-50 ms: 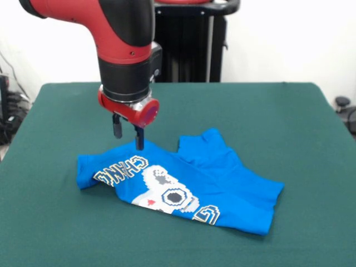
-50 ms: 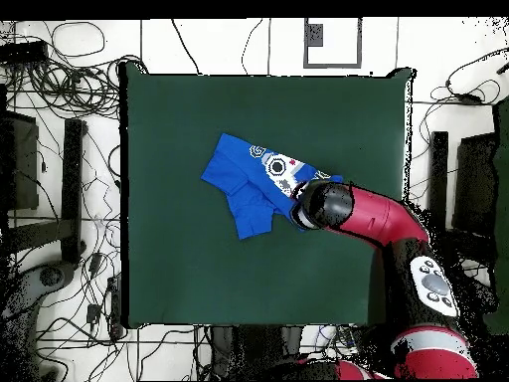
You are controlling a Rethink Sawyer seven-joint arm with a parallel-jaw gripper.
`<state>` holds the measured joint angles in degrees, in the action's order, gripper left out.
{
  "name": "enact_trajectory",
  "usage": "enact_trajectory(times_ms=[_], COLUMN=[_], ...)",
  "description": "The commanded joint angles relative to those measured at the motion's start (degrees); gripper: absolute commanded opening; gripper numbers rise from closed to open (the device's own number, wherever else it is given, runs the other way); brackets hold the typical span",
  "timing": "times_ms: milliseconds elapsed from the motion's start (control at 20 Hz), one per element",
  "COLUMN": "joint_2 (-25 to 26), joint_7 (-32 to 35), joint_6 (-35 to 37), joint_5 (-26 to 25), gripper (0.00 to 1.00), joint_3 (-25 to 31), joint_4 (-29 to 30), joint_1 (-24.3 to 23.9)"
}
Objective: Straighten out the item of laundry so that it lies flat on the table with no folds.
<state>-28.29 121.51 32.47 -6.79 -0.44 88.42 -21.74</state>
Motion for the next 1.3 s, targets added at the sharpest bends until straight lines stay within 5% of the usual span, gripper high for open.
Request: enact_trajectory(times_ms=[50, 1300], joint_2=[2.63, 3.34], joint_7=[5.83, 5.84], joint_6=[-3.33, -5.54], joint_5=[1.75, 1.90], gripper=[1.00, 1.00], joint_3=[4.85, 5.34], joint_4=[7.23, 7.41], joint_1=[0.41, 1.46])
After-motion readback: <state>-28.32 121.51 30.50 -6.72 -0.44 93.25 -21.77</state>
